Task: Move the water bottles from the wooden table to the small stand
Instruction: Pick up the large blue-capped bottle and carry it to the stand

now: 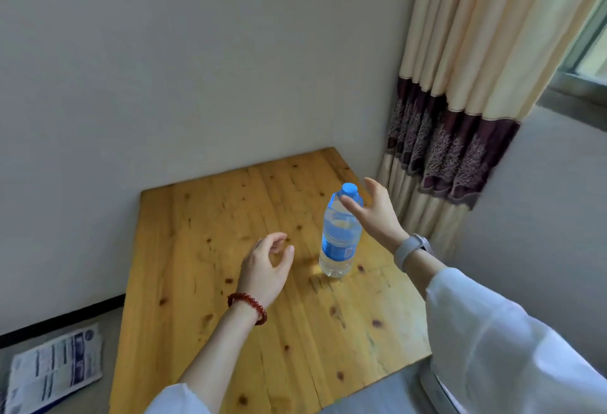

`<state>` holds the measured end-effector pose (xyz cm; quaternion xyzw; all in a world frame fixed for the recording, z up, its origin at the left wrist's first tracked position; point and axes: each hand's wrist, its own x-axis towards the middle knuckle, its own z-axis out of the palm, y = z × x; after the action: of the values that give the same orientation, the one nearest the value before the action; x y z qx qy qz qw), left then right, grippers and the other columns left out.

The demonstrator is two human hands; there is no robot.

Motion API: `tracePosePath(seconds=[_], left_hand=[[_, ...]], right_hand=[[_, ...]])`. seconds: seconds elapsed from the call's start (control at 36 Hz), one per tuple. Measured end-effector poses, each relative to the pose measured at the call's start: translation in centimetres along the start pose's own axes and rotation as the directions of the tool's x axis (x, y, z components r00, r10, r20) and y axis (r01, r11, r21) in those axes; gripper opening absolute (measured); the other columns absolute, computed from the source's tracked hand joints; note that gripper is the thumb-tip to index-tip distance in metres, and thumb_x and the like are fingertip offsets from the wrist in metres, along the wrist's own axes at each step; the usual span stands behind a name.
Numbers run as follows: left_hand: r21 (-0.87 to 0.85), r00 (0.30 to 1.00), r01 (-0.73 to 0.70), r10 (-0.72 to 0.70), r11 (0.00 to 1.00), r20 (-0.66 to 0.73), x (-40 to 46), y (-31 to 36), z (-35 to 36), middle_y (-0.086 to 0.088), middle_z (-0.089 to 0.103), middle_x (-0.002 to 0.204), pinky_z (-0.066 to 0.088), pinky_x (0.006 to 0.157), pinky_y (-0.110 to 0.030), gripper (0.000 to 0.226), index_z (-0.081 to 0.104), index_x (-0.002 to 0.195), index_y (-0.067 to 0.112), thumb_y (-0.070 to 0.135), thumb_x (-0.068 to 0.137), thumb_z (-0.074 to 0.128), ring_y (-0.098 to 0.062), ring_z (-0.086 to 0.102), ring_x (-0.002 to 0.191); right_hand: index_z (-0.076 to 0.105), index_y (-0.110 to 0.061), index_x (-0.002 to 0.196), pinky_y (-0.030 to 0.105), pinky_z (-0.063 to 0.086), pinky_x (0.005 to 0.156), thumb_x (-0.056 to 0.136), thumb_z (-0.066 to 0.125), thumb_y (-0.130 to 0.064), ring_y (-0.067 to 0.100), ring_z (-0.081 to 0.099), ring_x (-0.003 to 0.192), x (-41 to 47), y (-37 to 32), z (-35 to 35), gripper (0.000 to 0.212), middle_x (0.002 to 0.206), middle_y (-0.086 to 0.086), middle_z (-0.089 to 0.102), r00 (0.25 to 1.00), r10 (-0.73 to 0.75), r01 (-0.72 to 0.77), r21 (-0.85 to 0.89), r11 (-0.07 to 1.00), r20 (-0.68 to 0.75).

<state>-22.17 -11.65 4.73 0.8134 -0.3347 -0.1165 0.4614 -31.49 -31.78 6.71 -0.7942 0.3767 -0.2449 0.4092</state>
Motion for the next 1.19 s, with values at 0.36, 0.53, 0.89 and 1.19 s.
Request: tracePosePath(seconds=[0.36,0.53,0.89,1.19], left_hand=[[-0.063,0.969,0.051,-0.035,0.997,0.244,10.4,-5.7,6.0,0.004,0.052,0.118,0.045,0.091,-0.030,0.050,0.047,0.122,0.024,0.030,0.077,0.069,-0.013,0.051,0.109],[-0.144,0.827,0.060,0.031,0.988,0.561,12.9,-6.4,13.0,0.016,0.024,0.135,0.028,0.105,-0.028,0.111,0.011,0.139,0.038,0.032,0.056,0.084,-0.003,0.024,0.127],[-0.260,0.538,-0.403,0.457,0.877,0.708,9.9,-2.4,23.6,0.003,0.040,0.136,0.033,0.100,-0.019,0.105,0.023,0.137,0.018,0.042,0.054,0.082,-0.013,0.040,0.125],[-0.505,0.363,-0.575,0.754,0.643,0.547,-3.5,9.7,23.6,0.011,0.046,0.119,0.040,0.089,-0.018,0.100,0.031,0.129,0.029,0.061,0.042,0.071,-0.008,0.049,0.109]], right_hand=[[0.041,-0.021,0.103,0.027,0.049,0.071,0.075,0.073,-0.021,0.018,0.059,0.084,4.7,3.7,4.3,0.042,0.096,0.005,0.059,0.997,-0.017,0.027,0.137,0.990,-0.069],[0.039,-0.035,0.087,0.016,0.048,0.066,0.072,0.072,-0.015,0.007,0.058,0.077,4.0,5.6,3.5,0.042,0.087,-0.002,0.060,0.947,0.087,-0.025,0.199,0.980,-0.309],[0.046,-0.025,0.083,0.016,0.048,0.073,0.072,0.071,-0.021,0.014,0.062,0.082,-2.7,9.3,-1.7,0.028,0.086,0.006,0.065,0.661,0.299,-0.133,0.285,0.949,-0.688],[0.048,-0.017,0.080,0.013,0.049,0.067,0.078,0.069,-0.010,0.010,0.063,0.074,-19.0,4.6,-13.5,0.022,0.088,0.015,0.067,0.344,0.320,-0.012,0.337,0.941,-0.882]])
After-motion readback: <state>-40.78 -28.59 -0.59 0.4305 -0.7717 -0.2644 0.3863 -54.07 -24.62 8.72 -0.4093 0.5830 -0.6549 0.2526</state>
